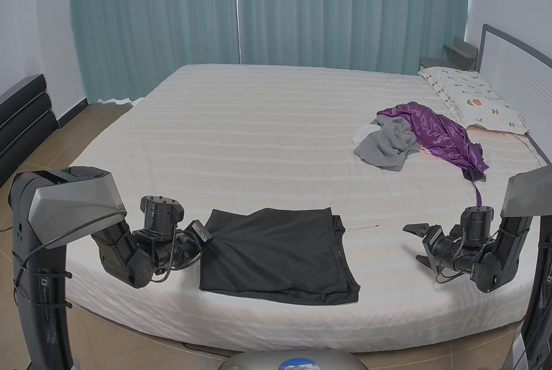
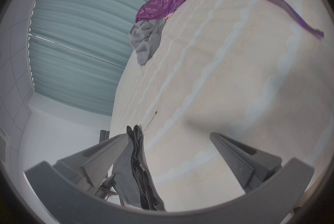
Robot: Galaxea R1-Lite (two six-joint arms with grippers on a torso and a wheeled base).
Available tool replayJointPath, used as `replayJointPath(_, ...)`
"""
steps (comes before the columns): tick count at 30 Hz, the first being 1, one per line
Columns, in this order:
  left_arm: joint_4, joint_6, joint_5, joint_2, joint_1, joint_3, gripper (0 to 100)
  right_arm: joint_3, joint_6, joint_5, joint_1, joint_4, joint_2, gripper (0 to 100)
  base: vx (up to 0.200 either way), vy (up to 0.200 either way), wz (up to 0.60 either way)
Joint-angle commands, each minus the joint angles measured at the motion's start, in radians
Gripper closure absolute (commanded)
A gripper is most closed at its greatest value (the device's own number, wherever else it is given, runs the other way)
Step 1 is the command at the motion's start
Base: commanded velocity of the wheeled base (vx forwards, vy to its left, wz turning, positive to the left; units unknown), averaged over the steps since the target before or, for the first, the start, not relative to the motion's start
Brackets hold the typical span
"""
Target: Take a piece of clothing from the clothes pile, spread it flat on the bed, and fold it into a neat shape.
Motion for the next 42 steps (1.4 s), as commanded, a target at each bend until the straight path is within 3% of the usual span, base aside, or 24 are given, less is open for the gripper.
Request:
replayJointPath(1, 0.0, -0.012, 0.0, -0.004, 0.0, -0.002, 100, -0.003, 0.002, 0.001, 0.006, 0.0, 0.002, 0, 0.0, 0.2, 0.0)
replayJointPath(22, -0.002, -0.021, -0.003, 0.007, -0.001, -0.023, 100, -0.006, 0.009, -0.009, 0.114, -0.002, 0.002, 0, 0.0, 0.2, 0.0)
replayJointPath(41, -0.002, -0.024, -0.003, 0.005, -0.003, -0.022, 100, 0.009, 0.003, -0.009, 0.137, -0.003, 0.002, 0, 0.0, 0.0, 0.0)
replayJointPath(42, -0.002, -0.027, -0.003, 0.005, -0.003, -0.022, 0, 0.011, 0.003, -0.009, 0.137, -0.003, 0.002, 0, 0.0, 0.0, 0.0)
